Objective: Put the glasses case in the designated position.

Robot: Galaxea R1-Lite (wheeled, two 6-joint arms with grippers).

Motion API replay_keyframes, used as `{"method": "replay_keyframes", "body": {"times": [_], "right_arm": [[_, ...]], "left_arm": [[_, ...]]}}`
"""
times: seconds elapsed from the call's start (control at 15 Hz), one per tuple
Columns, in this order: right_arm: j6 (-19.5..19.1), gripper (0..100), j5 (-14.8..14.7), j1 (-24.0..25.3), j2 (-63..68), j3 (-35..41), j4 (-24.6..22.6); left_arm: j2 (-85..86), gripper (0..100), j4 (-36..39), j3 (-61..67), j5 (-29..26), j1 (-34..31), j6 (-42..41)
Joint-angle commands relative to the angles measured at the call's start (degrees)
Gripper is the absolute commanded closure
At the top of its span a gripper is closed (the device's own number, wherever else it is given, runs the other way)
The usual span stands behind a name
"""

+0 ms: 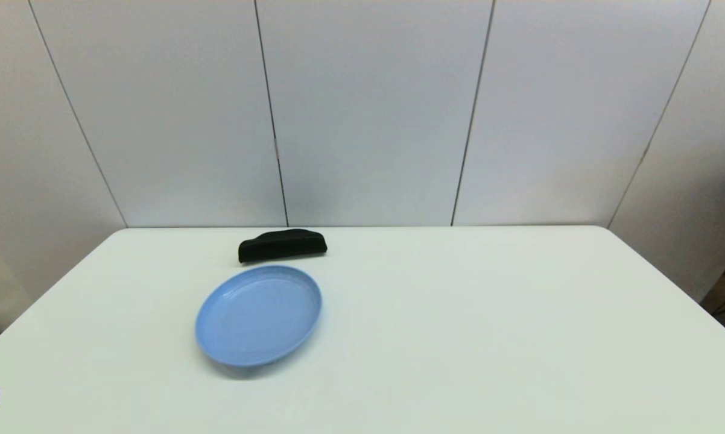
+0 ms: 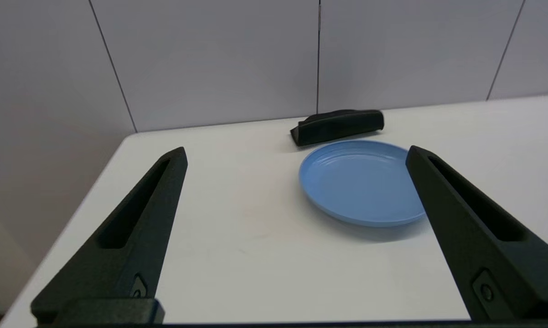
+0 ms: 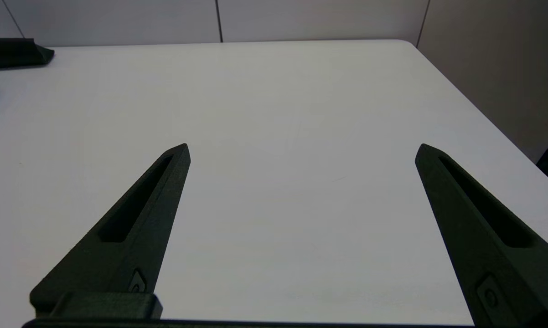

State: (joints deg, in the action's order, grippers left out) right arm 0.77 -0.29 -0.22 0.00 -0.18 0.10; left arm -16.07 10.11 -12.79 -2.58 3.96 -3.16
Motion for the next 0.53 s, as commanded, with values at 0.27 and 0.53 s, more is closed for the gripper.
{"method": "replay_keyframes", "body": {"times": [0.27,0.53], "right_arm": [[0.0,0,-0.1,0.0,0.0,0.0,0.0],[0.0,0,-0.1,0.0,0.0,0.0,0.0]], "left_arm": [[3.5,0,-0.2,2.4,-0.4,-5.2,7.4],[13.5,0,0.0,10.4,-0.1,-4.9,7.5]]}}
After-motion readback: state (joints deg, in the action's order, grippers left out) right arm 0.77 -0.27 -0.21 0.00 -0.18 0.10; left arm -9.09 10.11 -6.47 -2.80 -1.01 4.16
